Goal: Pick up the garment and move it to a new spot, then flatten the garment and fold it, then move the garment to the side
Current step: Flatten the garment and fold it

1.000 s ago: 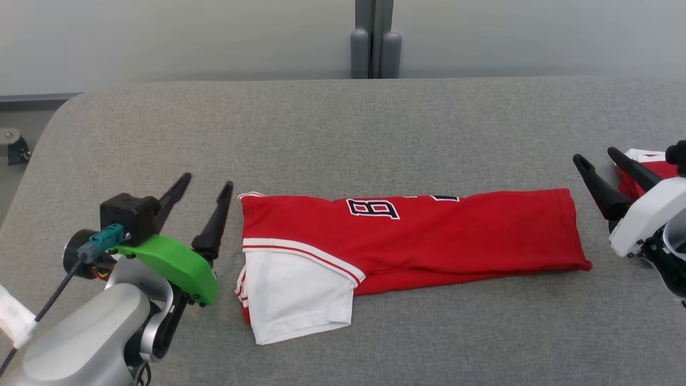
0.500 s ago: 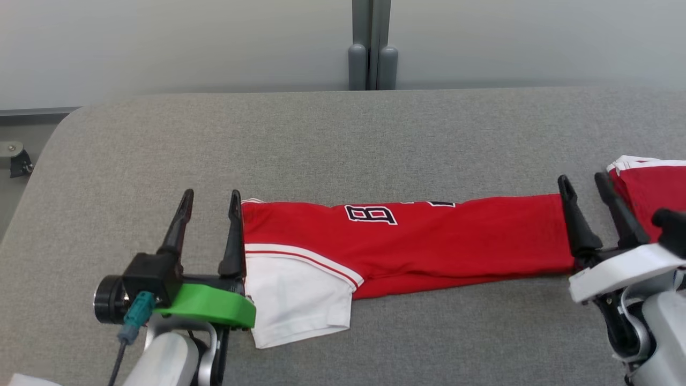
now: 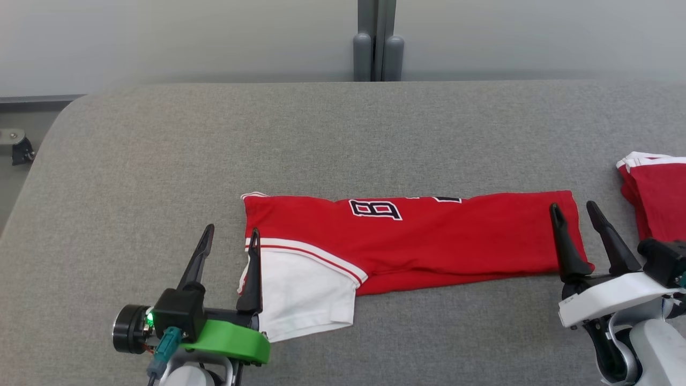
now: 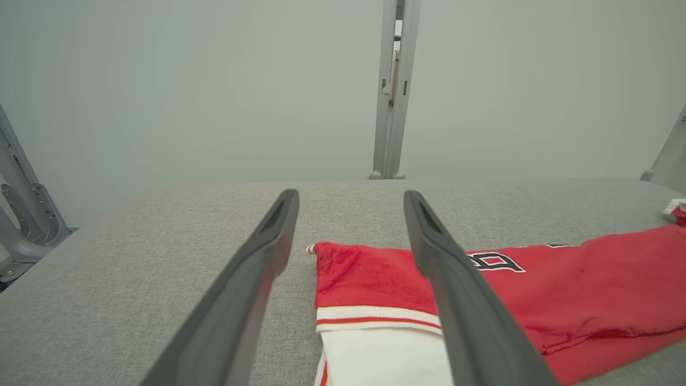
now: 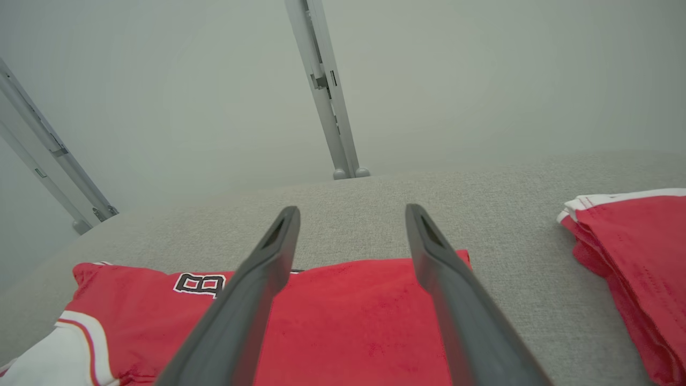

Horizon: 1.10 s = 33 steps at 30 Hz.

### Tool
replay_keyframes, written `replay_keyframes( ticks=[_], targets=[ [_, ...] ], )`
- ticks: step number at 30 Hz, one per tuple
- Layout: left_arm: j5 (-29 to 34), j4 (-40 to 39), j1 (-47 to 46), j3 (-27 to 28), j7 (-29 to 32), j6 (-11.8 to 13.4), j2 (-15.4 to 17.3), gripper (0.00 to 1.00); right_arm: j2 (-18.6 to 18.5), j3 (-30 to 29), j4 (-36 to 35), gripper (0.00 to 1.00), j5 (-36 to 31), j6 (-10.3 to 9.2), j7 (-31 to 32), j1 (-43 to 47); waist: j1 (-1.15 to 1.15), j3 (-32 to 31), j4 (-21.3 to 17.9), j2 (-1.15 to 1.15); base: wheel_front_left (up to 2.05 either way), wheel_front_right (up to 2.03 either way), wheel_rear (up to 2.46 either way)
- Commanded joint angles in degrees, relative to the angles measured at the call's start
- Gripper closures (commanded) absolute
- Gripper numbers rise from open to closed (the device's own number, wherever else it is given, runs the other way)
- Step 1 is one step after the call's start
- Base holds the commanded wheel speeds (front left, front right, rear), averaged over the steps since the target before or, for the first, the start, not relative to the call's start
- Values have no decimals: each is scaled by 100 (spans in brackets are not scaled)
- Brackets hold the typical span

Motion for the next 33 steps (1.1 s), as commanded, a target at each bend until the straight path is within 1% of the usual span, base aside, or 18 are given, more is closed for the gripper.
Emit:
replay_keyframes(
  ticks=[1, 5, 7, 11, 15, 19, 22, 25, 26, 27, 28, 30, 33],
  targets=[
    [78, 41, -30, 41, -14, -73, -36, 0, -20, -89, 127, 0, -65, -8, -14, -70, 0, 107, 60, 0, 0, 0, 0],
    [224, 100, -187, 57, -14, -213, -83, 0, 67, -438, 712, 0, -186, -7, -13, -285, 0, 280, 153, 0, 0, 0, 0],
    [271, 142, -258, 48, -14, -292, -105, 0, 162, -699, 1276, 0, -269, -7, -13, -450, 0, 411, 254, 0, 0, 0, 0],
    [299, 168, -340, 37, -14, -344, -118, 0, 281, -902, 1978, 0, -202, -7, 18, -712, 0, 554, 372, 0, 0, 0, 0],
    [291, 205, -373, 24, -14, -376, -123, 0, 353, -1035, 2566, 0, -136, -8, 13, -923, 0, 627, 459, 0, 0, 0, 0],
    [268, 202, -410, 67, -14, -360, -124, 0, 390, -1153, 2964, 0, -48, -7, -2, -1077, 0, 644, 499, 0, 0, 0, 0],
    [260, 196, -406, 88, -14, -366, -125, 0, 434, -1112, 3204, 0, -9, -8, 8, -1142, 0, 648, 506, 0, 0, 0, 0],
    [273, 193, -418, 86, -14, -355, -125, 0, 500, -949, 3429, 0, 70, -7, 38, -1183, 0, 649, 492, 0, 0, 0, 0],
    [273, 193, -420, 86, -14, -349, -125, 0, 513, -878, 3469, 10, 103, -7, 71, -1195, 0, 646, 485, 0, 0, 0, 0],
    [272, 195, -423, 84, -14, -343, -125, 0, 509, -796, 3513, 93, 145, -6, 94, -1209, 0, 643, 475, 0, 0, 0, 0],
    [270, 198, -426, 82, -14, -338, -125, 0, 496, -741, 3540, 100, 170, -6, 90, -1215, 0, 640, 466, 0, 0, 0, 0],
    [263, 205, -430, 86, -14, -331, -125, 0, 414, -689, 3596, 100, 233, -6, 77, -1238, 0, 628, 445, 0, 0, 0, 0],
    [253, 212, -435, 94, -14, -329, -125, 0, 165, -801, 3729, 100, 283, -18, 42, -1309, 0, 616, 415, 0, 0, 0, 0]
  ],
)
